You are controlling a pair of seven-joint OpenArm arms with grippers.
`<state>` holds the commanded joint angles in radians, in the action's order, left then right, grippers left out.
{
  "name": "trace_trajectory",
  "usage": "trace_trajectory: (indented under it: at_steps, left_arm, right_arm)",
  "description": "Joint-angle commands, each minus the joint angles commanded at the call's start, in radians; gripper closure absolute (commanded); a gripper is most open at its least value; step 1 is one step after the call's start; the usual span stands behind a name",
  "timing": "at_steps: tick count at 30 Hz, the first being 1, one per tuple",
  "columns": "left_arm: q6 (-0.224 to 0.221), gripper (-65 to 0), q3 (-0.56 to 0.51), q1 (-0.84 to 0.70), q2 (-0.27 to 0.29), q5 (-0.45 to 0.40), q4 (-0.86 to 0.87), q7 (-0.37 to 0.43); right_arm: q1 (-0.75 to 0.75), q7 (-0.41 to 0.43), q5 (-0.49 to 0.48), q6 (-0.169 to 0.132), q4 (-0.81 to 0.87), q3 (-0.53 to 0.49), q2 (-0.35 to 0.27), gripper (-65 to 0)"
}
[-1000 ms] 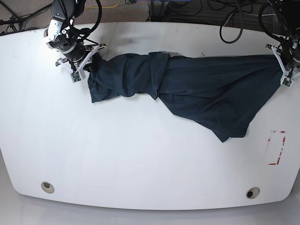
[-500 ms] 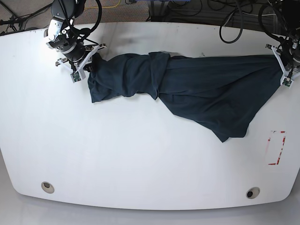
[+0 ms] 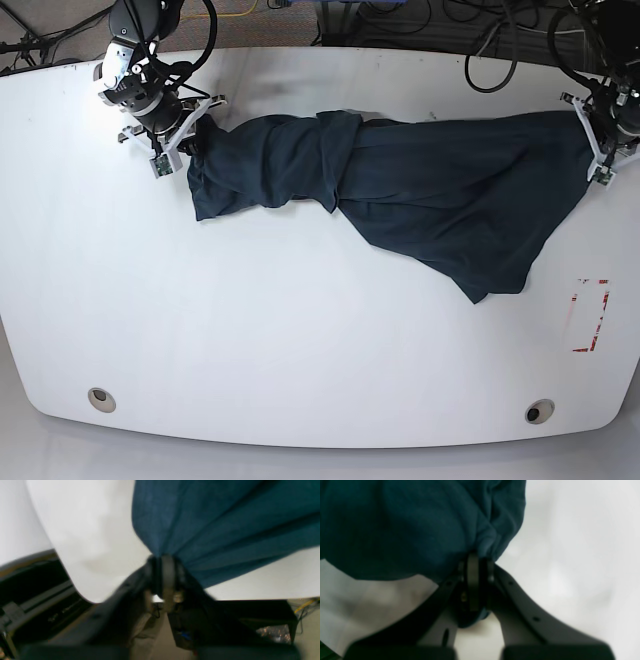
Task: Fold the T-shirt properly
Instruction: 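Lay the shirt on the table, holding it between both grippers, then release the shirt with the left gripper and regrasp its loose edge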
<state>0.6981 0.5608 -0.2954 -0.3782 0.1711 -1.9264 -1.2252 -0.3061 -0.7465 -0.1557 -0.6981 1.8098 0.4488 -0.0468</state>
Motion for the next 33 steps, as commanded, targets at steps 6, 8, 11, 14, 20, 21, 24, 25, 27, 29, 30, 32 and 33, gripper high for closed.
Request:
trace_trajectory:
  at_steps: [6,8,11,14,20,21,24,25,27,29,30,32,33]
  left_arm:
    - [0.000,-44.4,-0.003,0.063,0.002,0.002,0.000,0.000]
    - [0.000,-44.6,-0.005,0.084,0.003,0.002,0.000,0.000]
    - [0.000,-44.9,-0.005,0.146,0.003,0.002,0.003,0.000]
    - [0.000,-45.1,-0.005,0.238,0.005,0.000,0.014,0.000]
    - [0.000,-45.1,-0.005,0.388,0.008,-0.002,0.132,0.003]
    - [0.000,-45.1,-0.006,0.436,0.008,-0.002,0.181,0.005]
    - [0.000,-45.1,-0.006,0.540,0.008,-0.002,0.315,0.006]
    - [0.000,-44.9,-0.006,0.565,0.008,-0.002,0.350,0.006]
    - [0.000,-44.7,-0.006,0.614,0.008,-0.002,0.425,0.012]
    - [0.000,-44.7,-0.006,0.647,0.008,-0.002,0.489,0.032]
    - [0.000,-44.7,-0.006,0.660,0.008,-0.002,0.514,0.046]
    - [0.000,-44.7,-0.011,0.681,0.008,-0.002,0.571,0.091]
    - [0.000,-44.7,-0.028,0.692,0.008,-0.002,0.603,0.121]
  right_arm:
    - [0.009,0.000,0.000,0.000,0.000,0.000,0.000,0.0]
    - [0.009,0.000,0.000,0.000,0.000,0.000,0.000,0.0]
    - [0.012,0.000,0.000,0.000,0.000,0.000,0.000,0.0]
    - [0.015,0.000,0.000,0.000,0.000,0.000,0.000,0.0]
    - [0.015,0.000,0.000,0.000,0.000,0.000,0.000,0.0]
    - [0.018,0.000,0.000,0.000,-0.002,0.000,0.000,0.0]
    - [0.035,0.000,0.000,0.000,-0.002,0.000,0.002,0.0]
    - [0.037,0.000,0.000,0.000,-0.002,0.000,0.002,0.0]
    - [0.035,0.000,0.000,0.000,-0.002,0.000,0.002,0.0]
    - [0.037,0.000,0.000,0.000,-0.002,0.000,0.002,0.0]
    - [0.038,0.000,0.000,0.000,-0.002,0.000,0.002,0.0]
    - [0.043,0.000,0.000,0.000,-0.002,0.000,0.003,0.0]
    - [0.044,0.000,0.000,0.000,-0.002,0.000,0.003,0.0]
